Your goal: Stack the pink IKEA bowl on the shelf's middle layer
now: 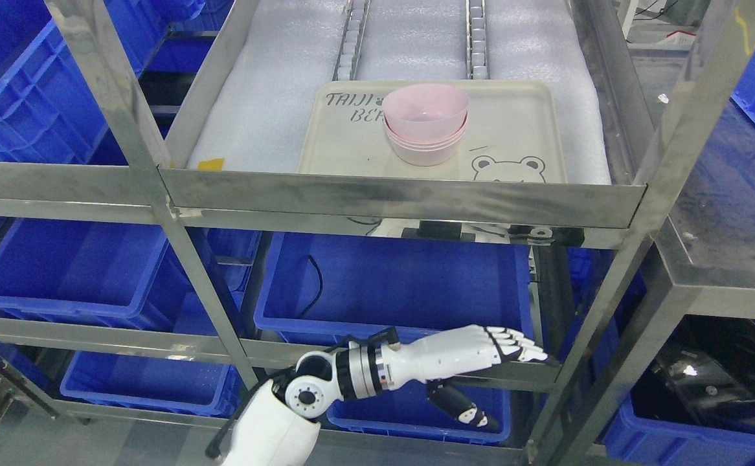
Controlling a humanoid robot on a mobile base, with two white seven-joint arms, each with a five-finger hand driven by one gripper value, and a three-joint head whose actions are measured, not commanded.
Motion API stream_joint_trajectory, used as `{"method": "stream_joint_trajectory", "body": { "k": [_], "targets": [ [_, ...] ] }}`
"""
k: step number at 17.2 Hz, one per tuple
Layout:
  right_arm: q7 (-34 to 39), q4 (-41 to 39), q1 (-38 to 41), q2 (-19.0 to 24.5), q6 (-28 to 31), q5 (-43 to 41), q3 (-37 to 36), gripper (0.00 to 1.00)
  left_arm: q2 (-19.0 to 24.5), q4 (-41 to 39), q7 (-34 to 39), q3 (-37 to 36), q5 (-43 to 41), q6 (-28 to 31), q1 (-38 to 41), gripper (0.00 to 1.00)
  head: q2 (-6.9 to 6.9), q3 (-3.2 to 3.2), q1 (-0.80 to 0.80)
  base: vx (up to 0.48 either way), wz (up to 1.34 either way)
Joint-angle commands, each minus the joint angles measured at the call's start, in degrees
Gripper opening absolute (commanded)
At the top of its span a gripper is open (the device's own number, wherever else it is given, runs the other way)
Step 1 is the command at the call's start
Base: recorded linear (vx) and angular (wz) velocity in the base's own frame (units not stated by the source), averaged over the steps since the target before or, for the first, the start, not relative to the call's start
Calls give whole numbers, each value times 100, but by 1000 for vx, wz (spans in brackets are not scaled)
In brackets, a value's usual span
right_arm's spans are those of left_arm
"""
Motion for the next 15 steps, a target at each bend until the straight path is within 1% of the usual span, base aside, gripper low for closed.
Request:
{"method": "stream_joint_trajectory", "body": {
  "k": [1,2,4,5,6,8,10,12,14,15],
  "targets": [
    [-3,-100,123,-100,3,0,0,100,99,1261,563,1739,509,10,1016,91,0,0,0,0,0],
    [-3,-100,123,-100,3,0,0,100,99,1463,975,2081,633,10,1016,91,0,0,0,0,0],
    [-3,-100,123,-100,3,0,0,100,99,1675,1661,2408,722,10,1016,96,0,0,0,0,0],
    [-3,-100,123,-100,3,0,0,100,99,1650,2204,2427,879,147,1007,97,0,0,0,0,0],
    [-3,-100,123,-100,3,0,0,100,99,1615,2575,2410,985,551,946,97,0,0,0,0,0],
    [-3,-100,123,-100,3,0,0,100,99,1570,2807,2392,1047,1176,719,97,0,0,0,0,0],
    [-3,-100,123,-100,3,0,0,100,99,1334,2929,2392,1074,1555,638,98,0,0,0,0,0],
    [-3,-100,123,-100,3,0,0,100,99,1289,3534,2401,1178,1899,586,99,0,0,0,0,0],
    [-3,-100,123,-100,3,0,0,100,99,1167,3581,2305,1363,1848,524,99,0,0,0,3,-8],
    [-3,-100,123,-100,3,0,0,100,99,809,3329,1860,1381,1743,602,99,0,0,0,6,-15]
  ]
}}
